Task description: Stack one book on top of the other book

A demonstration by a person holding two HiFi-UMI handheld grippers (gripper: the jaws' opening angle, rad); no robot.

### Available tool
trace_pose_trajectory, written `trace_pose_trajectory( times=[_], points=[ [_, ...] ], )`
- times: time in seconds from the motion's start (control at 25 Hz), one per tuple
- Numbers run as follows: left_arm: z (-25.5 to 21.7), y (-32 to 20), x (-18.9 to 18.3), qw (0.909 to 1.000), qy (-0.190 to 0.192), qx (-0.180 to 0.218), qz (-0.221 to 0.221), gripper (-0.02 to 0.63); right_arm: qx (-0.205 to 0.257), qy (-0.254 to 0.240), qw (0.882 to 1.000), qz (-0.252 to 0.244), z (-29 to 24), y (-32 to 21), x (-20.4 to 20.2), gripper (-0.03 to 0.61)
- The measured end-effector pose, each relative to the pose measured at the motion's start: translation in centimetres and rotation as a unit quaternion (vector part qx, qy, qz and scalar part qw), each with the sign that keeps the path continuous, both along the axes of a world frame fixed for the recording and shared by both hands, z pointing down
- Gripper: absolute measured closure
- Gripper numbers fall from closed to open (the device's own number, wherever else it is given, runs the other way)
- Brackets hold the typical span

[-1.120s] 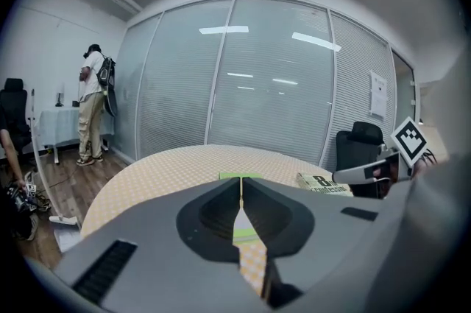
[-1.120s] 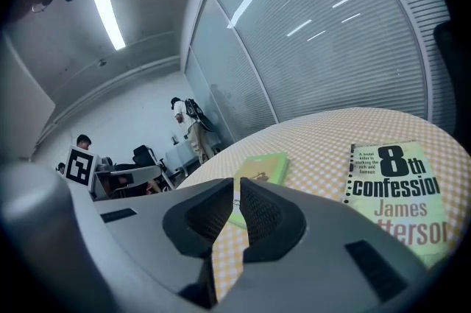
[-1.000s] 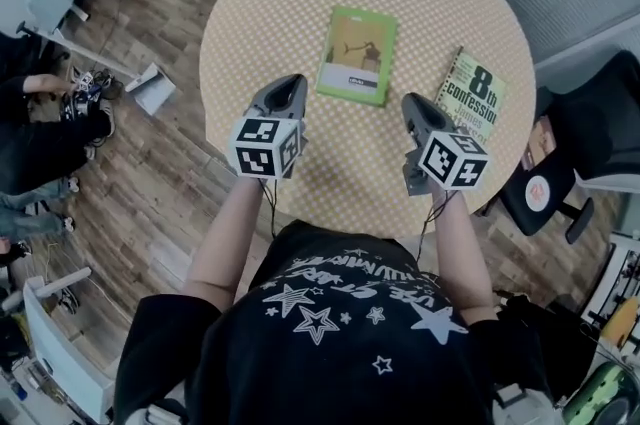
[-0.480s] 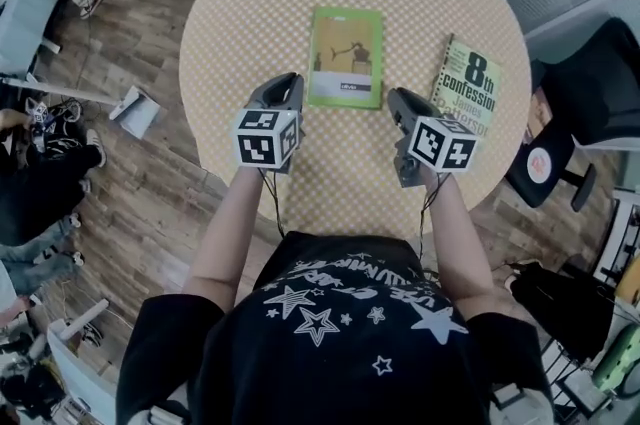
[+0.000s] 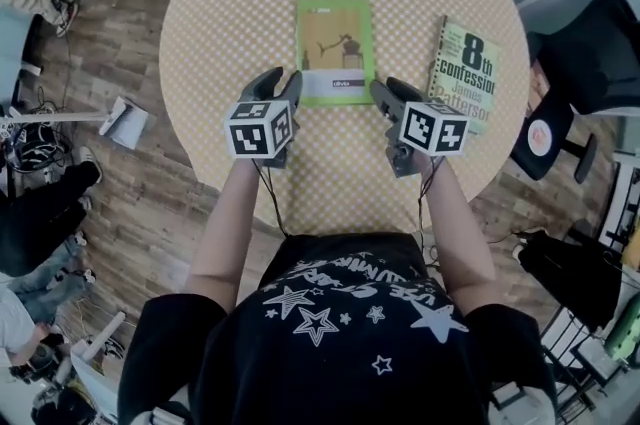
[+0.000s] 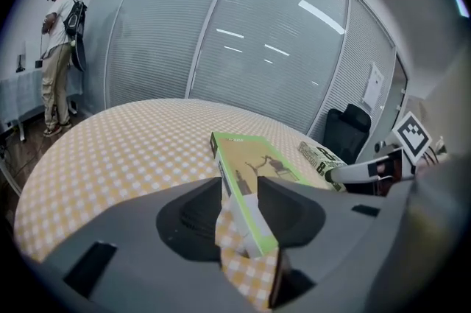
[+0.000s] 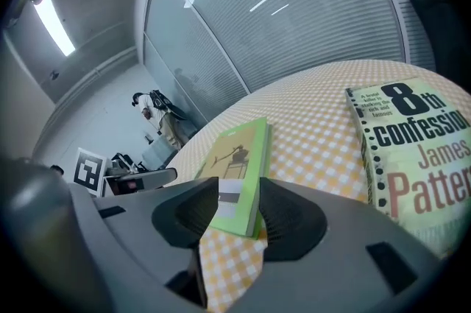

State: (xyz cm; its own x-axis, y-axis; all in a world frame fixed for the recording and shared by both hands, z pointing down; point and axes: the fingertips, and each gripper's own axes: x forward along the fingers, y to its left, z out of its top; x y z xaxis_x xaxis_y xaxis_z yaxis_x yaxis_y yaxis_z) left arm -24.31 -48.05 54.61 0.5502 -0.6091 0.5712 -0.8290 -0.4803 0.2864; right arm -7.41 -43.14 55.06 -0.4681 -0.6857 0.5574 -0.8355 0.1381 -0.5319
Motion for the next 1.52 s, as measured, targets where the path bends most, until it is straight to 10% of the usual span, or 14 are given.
trace_pose_trajectory(
  times=[1.52],
  points=[
    [4.1, -2.4, 3.4, 0.9964, 0.030, -0.079, 0.004, 0.419, -0.051, -0.019, 0.998, -0.038, 4.1, -3.9, -1.8, 0.431]
  ],
)
